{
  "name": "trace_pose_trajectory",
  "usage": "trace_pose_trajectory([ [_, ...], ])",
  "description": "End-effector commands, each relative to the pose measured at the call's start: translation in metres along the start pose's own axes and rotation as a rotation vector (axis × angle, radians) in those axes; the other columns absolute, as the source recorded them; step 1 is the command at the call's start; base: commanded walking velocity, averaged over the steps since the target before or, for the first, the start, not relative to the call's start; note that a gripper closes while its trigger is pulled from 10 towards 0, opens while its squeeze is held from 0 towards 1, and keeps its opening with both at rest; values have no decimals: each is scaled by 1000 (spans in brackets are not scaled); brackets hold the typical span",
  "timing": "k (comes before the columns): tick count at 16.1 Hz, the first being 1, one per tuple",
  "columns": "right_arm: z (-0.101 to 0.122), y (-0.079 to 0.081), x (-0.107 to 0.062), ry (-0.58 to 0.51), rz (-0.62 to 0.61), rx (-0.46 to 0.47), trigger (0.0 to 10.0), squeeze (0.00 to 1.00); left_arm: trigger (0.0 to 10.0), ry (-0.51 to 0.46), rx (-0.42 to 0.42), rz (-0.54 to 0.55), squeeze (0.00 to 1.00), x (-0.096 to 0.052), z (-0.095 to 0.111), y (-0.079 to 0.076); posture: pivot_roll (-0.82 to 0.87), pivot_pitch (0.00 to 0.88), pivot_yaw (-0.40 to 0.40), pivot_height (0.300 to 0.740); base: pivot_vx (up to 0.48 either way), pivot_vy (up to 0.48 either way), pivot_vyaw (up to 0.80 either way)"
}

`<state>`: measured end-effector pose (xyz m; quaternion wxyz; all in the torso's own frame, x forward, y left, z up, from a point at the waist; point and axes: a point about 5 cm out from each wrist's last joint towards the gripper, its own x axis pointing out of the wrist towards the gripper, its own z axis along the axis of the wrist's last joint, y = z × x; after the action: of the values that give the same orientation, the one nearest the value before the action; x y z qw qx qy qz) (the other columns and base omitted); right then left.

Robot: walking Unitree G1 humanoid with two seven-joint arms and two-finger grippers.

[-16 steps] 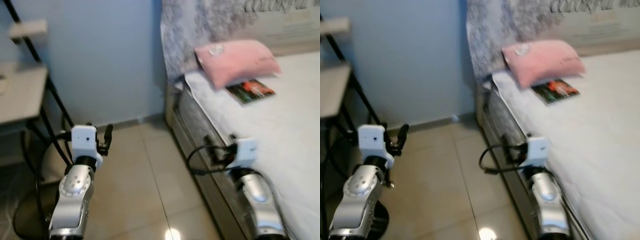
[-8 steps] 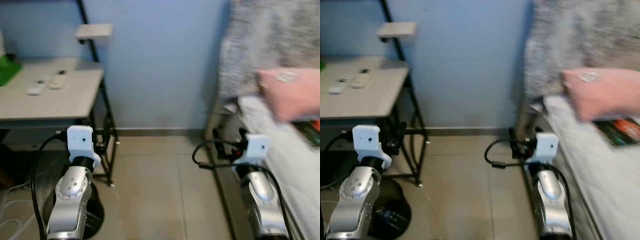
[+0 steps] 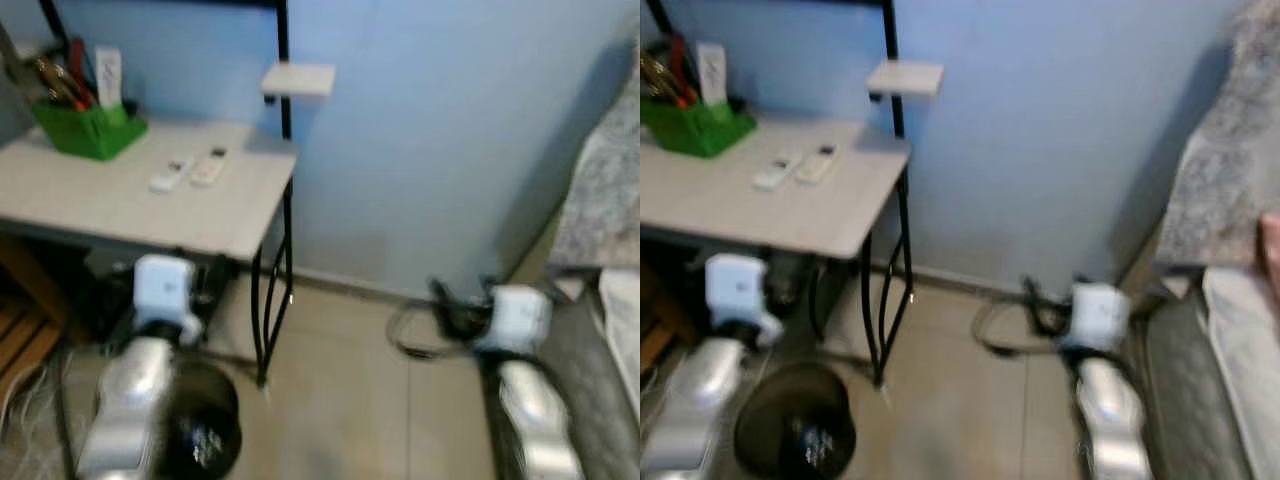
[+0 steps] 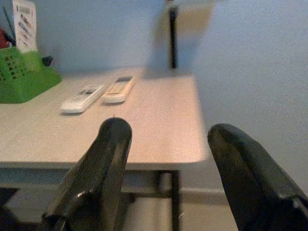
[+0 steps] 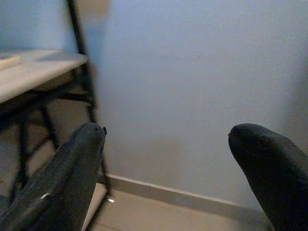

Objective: Clean up the room

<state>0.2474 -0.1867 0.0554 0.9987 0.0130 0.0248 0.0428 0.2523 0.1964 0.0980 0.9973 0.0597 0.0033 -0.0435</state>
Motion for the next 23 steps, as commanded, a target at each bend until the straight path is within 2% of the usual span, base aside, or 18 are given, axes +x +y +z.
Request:
trace_pose_trajectory([
  [1, -1, -14, -4, 17, -41, -19, 10000, 75, 10000, -24, -20, -48, 0, 6, 6, -9, -11, 0, 18, 740, 480, 0, 0],
  [5, -4, -5, -3, 28, -15, -6, 10000, 106, 10000, -27, -4, -103, 0, 15, 9, -10, -10, 0, 24, 740, 480, 0, -600],
  [10, -5, -6, -3, 35, -43, -25, 10000, 118, 10000, 4, 8, -140, 0, 14, 3, -17, -14, 0, 27, 740, 0, 0, -795],
  [11, -6, -6, -3, 33, -48, -21, 10000, 90, 10000, 0, 8, -152, 0, 15, 3, -17, -12, 0, 27, 740, 0, 0, 0],
  [15, -7, -6, -4, 30, -64, -11, 10000, 110, 10000, -2, 14, -167, 0, 17, 4, -16, -13, 0, 30, 740, 0, 0, -556],
  [18, -8, -7, -4, 43, -70, -18, 10000, 90, 10000, -7, 2, -145, 0, 16, 4, -15, -18, 0, 34, 740, 0, 0, 0],
  [19, -8, -8, -6, 46, -68, -15, 10000, 90, 10000, -8, -32, -92, 0, 11, 2, -12, -26, 0, 35, 740, 0, 0, 0],
  [20, -4, -7, -15, 29, -41, -7, 10000, 94, 10000, -10, -91, -54, 0, -9, -1, -9, -28, 0, 30, 740, 0, 0, 0],
  [21, -3, -7, -22, 31, -27, -6, 10000, 94, 10000, -5, -106, -64, 0, -20, -3, -9, -26, 0, 26, 740, 0, 0, 0],
  [22, -5, -5, -40, 63, 1, -7, 10000, 102, 10000, 11, -121, -137, 0, -36, -5, -15, -23, 0, 20, 740, 0, 0, 0],
  [23, -10, -4, -53, 97, 12, -18, 10000, 98, 10000, -3, -119, -196, 0, -42, -5, -21, -18, 0, 6, 740, 0, 0, 0],
])
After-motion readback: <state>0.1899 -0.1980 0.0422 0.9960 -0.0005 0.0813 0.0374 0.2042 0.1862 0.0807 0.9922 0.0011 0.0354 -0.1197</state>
